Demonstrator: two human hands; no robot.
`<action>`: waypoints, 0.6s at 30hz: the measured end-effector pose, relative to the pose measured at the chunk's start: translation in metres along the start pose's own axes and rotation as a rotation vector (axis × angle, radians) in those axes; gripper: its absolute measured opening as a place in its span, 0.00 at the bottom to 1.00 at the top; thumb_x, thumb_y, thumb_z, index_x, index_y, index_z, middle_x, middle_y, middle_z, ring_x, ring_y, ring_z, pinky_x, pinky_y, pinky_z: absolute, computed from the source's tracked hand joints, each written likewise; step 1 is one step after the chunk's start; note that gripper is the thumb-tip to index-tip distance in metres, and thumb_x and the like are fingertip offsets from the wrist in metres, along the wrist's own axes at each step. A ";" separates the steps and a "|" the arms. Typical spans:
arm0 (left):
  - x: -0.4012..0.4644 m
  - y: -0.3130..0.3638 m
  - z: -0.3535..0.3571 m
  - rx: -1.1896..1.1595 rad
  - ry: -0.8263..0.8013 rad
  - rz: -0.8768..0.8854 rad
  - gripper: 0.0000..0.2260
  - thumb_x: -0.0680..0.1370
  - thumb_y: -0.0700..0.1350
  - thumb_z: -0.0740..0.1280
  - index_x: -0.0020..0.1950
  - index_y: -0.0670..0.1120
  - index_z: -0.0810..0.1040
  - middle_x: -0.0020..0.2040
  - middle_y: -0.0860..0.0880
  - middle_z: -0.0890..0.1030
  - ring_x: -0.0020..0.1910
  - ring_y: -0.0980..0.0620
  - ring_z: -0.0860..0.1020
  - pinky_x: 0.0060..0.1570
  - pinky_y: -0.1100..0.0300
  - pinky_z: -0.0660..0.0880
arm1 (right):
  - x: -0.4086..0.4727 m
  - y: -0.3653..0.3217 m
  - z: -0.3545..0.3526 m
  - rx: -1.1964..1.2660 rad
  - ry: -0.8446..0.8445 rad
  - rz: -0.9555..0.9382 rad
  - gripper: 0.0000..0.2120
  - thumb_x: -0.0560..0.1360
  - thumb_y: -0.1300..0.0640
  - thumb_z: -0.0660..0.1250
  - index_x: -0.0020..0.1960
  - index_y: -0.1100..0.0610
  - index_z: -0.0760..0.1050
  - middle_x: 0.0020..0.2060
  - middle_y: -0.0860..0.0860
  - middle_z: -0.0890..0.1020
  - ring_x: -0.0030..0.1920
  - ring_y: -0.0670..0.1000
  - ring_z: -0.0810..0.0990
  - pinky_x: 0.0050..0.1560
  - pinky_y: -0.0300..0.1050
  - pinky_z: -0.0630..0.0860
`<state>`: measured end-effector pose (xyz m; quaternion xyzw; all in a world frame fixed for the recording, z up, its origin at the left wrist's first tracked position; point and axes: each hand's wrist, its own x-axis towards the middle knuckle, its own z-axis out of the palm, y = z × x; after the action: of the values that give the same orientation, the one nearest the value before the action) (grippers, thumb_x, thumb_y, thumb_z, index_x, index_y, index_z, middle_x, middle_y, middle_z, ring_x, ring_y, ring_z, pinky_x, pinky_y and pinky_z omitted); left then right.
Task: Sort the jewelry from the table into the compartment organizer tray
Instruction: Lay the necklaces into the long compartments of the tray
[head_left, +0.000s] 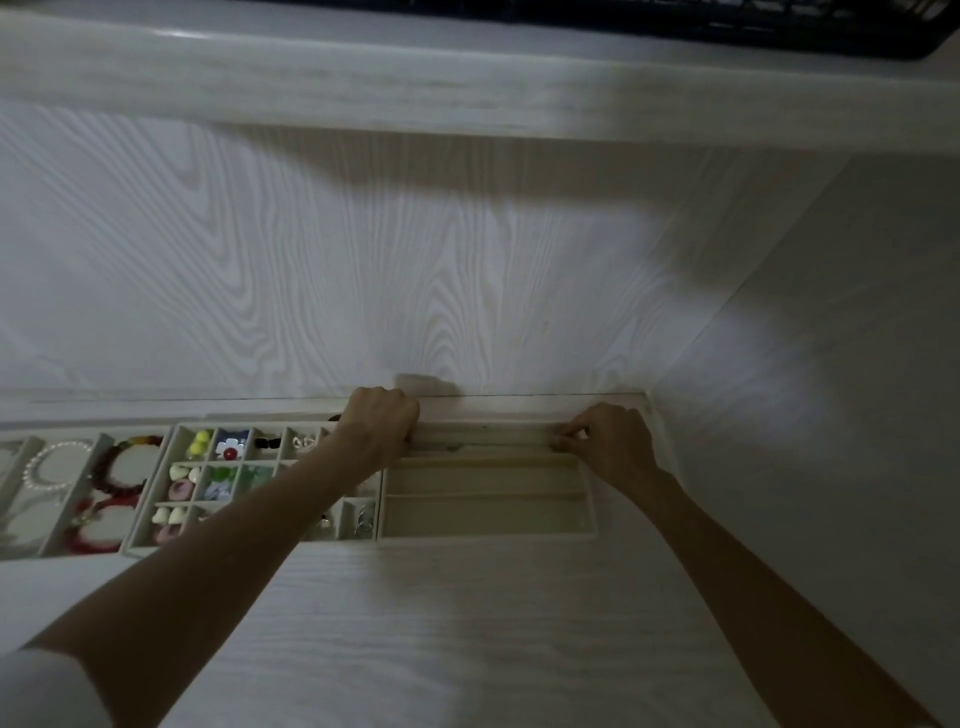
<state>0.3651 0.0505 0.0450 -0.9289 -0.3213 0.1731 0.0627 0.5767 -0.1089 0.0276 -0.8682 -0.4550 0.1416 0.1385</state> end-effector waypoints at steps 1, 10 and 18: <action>0.000 0.001 -0.001 0.025 -0.003 -0.006 0.07 0.78 0.44 0.62 0.54 0.45 0.76 0.53 0.47 0.80 0.51 0.48 0.79 0.44 0.58 0.68 | 0.000 0.000 0.001 -0.009 0.013 0.004 0.12 0.71 0.47 0.72 0.51 0.51 0.83 0.48 0.50 0.83 0.49 0.51 0.79 0.53 0.45 0.67; 0.006 0.002 -0.001 -0.001 -0.036 -0.058 0.10 0.77 0.46 0.65 0.57 0.44 0.76 0.54 0.46 0.79 0.52 0.48 0.79 0.48 0.57 0.71 | 0.007 0.000 0.006 -0.197 0.039 -0.091 0.11 0.74 0.46 0.68 0.49 0.50 0.84 0.45 0.49 0.84 0.48 0.51 0.79 0.51 0.44 0.61; 0.005 0.000 -0.001 -0.039 -0.028 -0.073 0.12 0.76 0.47 0.66 0.57 0.45 0.76 0.53 0.47 0.80 0.51 0.48 0.79 0.49 0.56 0.72 | 0.005 0.009 -0.006 -0.157 0.074 -0.210 0.08 0.73 0.54 0.70 0.50 0.52 0.83 0.45 0.51 0.84 0.51 0.53 0.79 0.52 0.44 0.64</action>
<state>0.3690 0.0532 0.0443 -0.9151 -0.3592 0.1773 0.0461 0.5883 -0.1102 0.0291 -0.8287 -0.5474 0.0582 0.1011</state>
